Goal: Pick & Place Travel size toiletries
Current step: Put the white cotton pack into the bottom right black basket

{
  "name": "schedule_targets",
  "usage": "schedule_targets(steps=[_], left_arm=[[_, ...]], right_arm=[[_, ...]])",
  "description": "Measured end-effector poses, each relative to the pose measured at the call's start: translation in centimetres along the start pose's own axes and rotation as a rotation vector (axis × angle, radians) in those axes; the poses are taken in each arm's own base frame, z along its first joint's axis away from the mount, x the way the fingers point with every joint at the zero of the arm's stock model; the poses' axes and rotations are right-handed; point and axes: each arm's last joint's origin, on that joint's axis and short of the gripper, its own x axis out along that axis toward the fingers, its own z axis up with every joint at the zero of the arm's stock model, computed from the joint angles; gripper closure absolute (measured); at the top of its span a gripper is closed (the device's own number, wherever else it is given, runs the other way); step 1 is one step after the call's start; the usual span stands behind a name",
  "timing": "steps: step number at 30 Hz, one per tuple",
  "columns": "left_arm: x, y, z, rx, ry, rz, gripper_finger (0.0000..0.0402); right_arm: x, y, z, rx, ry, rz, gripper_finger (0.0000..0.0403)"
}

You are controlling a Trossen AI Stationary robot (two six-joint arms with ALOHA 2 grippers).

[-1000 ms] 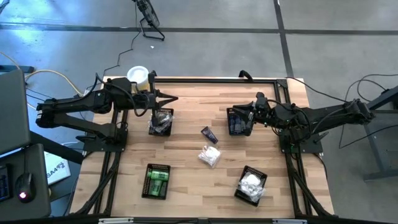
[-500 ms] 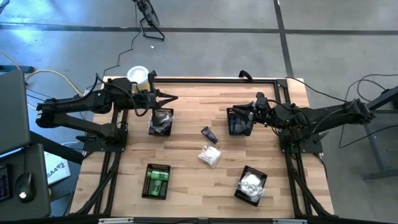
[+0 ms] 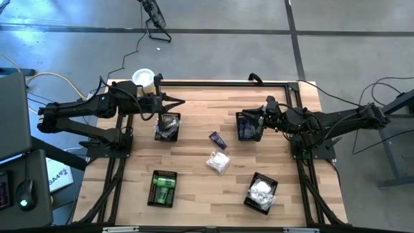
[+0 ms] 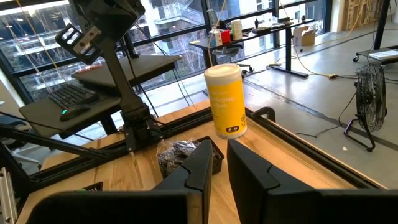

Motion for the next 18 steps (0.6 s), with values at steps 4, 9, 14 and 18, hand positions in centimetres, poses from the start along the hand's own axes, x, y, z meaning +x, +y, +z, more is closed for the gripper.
schedule_targets(steps=[4,9,14,18], left_arm=[[0.0,0.0,-0.01,-0.021,0.0,0.0,0.0401],[0.0,-0.01,-0.02,-0.021,0.002,-0.001,0.0401],[0.0,-0.01,-0.03,-0.018,0.003,-0.001,0.0401],[0.0,-0.01,-0.03,-0.016,0.003,-0.001,0.0401]], right_arm=[[-0.01,0.0,0.01,0.0,-0.001,0.0,0.0361],[0.0,0.0,0.01,0.0,0.0,0.0,0.0361],[0.0,-0.01,0.0,0.0,0.0,0.0,0.0361],[0.0,0.0,0.0,0.0,0.0,0.0,0.0361]])
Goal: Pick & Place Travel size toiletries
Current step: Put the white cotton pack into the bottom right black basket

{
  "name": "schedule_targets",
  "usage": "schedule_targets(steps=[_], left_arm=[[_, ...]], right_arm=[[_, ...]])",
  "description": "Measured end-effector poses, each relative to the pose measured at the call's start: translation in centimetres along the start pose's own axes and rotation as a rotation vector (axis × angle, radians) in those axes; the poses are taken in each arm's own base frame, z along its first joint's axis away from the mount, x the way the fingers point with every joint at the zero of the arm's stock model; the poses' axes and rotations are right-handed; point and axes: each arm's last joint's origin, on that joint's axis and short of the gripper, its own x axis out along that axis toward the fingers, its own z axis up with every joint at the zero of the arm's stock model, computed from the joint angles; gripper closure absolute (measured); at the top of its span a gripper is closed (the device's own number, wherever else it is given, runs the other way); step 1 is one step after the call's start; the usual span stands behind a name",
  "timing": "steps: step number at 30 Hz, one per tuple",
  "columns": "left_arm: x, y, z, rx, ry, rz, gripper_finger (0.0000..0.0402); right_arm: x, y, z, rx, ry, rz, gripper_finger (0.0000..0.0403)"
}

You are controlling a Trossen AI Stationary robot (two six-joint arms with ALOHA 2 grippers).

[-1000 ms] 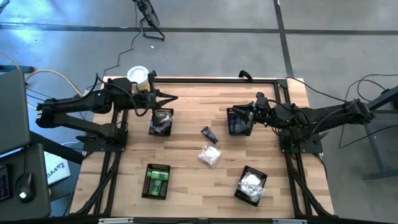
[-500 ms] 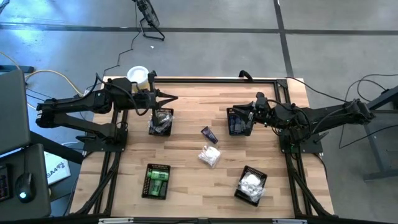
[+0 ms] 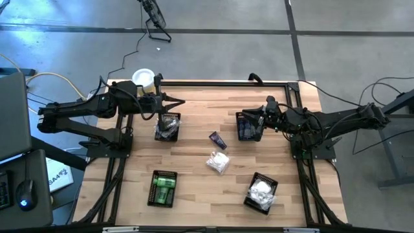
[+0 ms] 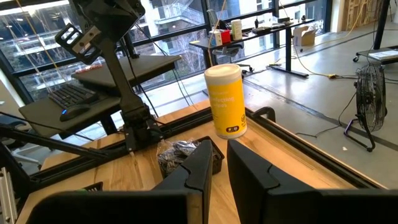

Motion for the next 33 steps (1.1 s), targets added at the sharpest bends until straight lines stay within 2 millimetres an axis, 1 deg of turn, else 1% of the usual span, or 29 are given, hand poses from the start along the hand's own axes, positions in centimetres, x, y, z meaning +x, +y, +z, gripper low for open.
schedule_targets(steps=[21,24,26,28,30,33], left_arm=[[0.0,0.0,0.0,0.003,0.003,0.0,0.0401],[0.0,0.0,0.0,0.003,0.005,-0.001,0.0401],[0.0,0.0,0.0,0.003,0.005,-0.002,0.0401],[0.0,0.0,0.0,0.003,0.005,-0.001,0.0401],[0.0,0.0,-0.1,0.003,0.006,0.0,0.0401],[0.0,0.0,0.0,0.003,0.006,0.0,0.0401]], right_arm=[[0.0,0.1,0.4,0.033,-0.036,0.019,0.0361],[0.0,0.3,0.9,0.07,-0.08,0.056,0.0366],[0.0,0.5,1.2,0.055,-0.086,0.072,0.0378],[0.5,0.9,1.7,0.026,-0.072,0.073,0.0394],[0.9,1.3,2.3,-0.008,-0.02,0.062,0.0398],[1.9,2.2,3.6,-0.066,0.063,0.038,0.04]])
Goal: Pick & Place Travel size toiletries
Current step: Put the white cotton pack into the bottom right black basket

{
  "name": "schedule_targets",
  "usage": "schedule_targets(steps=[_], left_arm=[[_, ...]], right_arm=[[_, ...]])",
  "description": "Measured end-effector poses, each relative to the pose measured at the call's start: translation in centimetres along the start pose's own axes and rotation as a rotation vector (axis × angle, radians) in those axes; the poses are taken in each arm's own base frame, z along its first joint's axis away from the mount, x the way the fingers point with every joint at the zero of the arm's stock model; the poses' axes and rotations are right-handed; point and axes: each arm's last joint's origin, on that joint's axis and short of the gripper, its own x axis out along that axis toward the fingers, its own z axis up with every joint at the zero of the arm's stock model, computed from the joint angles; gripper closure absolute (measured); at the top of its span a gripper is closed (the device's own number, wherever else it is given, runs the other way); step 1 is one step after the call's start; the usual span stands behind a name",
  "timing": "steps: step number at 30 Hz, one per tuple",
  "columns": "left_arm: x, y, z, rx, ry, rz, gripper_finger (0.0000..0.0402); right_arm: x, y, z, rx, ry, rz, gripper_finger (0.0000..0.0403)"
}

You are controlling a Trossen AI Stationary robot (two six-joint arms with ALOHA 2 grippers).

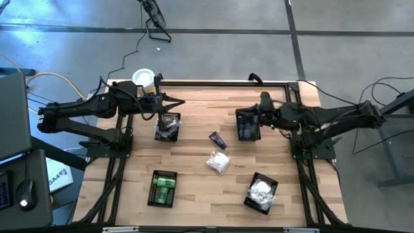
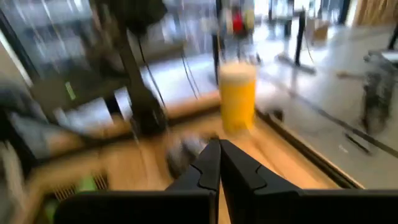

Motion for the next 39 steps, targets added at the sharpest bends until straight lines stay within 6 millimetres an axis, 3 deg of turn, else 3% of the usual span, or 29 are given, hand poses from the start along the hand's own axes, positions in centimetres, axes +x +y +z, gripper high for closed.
schedule_targets(steps=[7,18,27,32,39], left_arm=[[0.0,-0.1,-0.2,0.003,0.02,-0.011,0.0401],[0.0,-0.1,-0.2,0.003,0.025,-0.015,0.0401],[0.0,-0.2,-0.2,-0.003,0.025,-0.018,0.0401],[0.0,-0.3,-0.5,0.0,0.049,-0.031,0.0401],[0.0,-0.3,-0.5,0.0,0.05,-0.031,0.0401]], right_arm=[[2.7,0.4,-0.2,-0.122,0.326,0.071,0.0401],[6.9,-0.5,-3.0,-0.111,0.485,0.085,0.0401],[8.4,-0.1,-5.6,-0.094,0.626,0.062,0.0396],[8.7,-0.1,-6.2,-0.015,0.654,0.033,0.0357],[9.0,-0.9,-6.0,0.174,0.634,-0.077,0.0268]])
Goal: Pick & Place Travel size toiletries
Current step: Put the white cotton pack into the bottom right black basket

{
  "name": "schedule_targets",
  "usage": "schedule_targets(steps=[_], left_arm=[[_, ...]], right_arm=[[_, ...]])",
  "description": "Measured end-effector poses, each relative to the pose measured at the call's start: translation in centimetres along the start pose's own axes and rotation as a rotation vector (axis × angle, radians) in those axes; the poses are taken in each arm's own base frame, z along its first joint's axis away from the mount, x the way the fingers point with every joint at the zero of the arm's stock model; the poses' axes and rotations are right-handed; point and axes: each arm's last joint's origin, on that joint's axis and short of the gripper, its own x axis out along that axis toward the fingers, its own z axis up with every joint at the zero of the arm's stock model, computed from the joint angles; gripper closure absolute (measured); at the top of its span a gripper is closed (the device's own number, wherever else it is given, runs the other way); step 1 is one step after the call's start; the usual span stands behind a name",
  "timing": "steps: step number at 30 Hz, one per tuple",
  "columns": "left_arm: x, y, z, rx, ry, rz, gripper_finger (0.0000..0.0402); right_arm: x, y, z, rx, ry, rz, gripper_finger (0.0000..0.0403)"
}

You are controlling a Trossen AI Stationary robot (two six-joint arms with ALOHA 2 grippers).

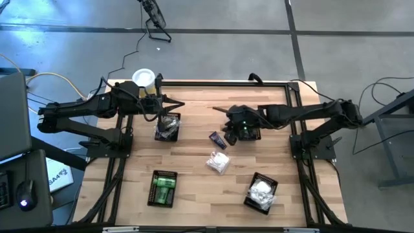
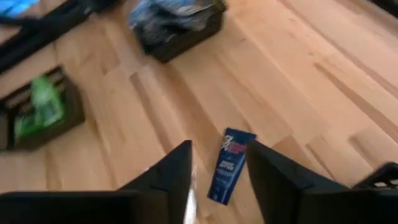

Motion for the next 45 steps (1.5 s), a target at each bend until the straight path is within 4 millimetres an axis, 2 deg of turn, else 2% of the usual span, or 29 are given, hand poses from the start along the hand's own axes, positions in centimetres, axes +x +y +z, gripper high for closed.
schedule_targets(steps=[2,6,10,14,20,24,29,35,40,45], left_arm=[[0.0,0.0,0.0,0.0,0.0,0.0,0.0401],[0.0,0.0,0.0,0.0,0.0,0.0,0.0401],[0.0,0.0,0.0,0.0,0.0,0.0,0.0401],[0.0,0.0,0.0,0.0,0.0,0.0,0.0401],[0.0,0.0,0.0,0.0,0.001,0.0,0.0401],[0.0,-0.1,-0.2,0.002,0.019,-0.009,0.0401],[0.0,-0.3,-0.5,0.007,0.05,-0.026,0.0401],[0.0,-0.3,-0.6,0.009,0.06,-0.031,0.0401],[0.0,-0.4,-0.5,0.007,0.047,-0.056,0.0401],[0.0,-0.4,-0.5,0.006,0.043,-0.062,0.0401]], right_arm=[[0.0,-0.1,0.0,0.036,-0.009,-0.018,0.0241],[0.2,-0.1,-0.3,-0.003,0.012,0.008,0.0192],[0.6,-0.2,-1.1,-0.005,0.083,0.078,0.0172],[1.1,-0.3,-2.1,0.002,0.158,0.14,0.0175],[1.8,-0.5,-3.4,0.098,0.187,0.132,0.0187],[1.6,0.8,-3.9,0.066,0.135,0.134,0.0198],[1.4,2.2,-4.5,0.105,0.097,0.122,0.0208],[3.1,3.3,-6.1,0.153,0.162,0.094,0.021],[5.7,3.9,-8.7,0.069,0.304,0.048,0.0213],[6.4,4.2,-10.6,-0.098,0.42,0.042,0.0223]])
